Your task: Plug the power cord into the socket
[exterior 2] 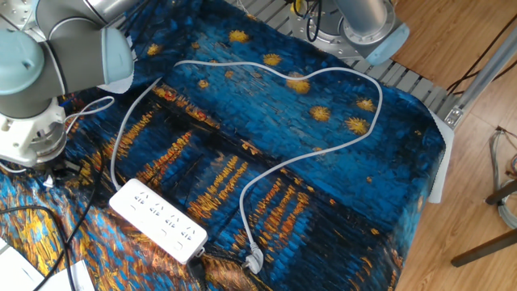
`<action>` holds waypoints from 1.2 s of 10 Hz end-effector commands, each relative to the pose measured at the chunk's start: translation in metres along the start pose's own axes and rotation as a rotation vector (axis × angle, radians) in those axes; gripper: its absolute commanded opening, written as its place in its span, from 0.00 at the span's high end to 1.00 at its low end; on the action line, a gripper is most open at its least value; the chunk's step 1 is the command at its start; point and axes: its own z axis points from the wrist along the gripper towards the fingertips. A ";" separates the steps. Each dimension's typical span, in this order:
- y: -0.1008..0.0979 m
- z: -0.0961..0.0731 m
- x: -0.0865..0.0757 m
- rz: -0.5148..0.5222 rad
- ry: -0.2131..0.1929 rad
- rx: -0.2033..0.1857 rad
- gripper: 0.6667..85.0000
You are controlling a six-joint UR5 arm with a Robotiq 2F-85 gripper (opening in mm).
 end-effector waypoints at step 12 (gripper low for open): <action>0.116 -0.110 0.026 -0.682 0.128 -0.151 0.99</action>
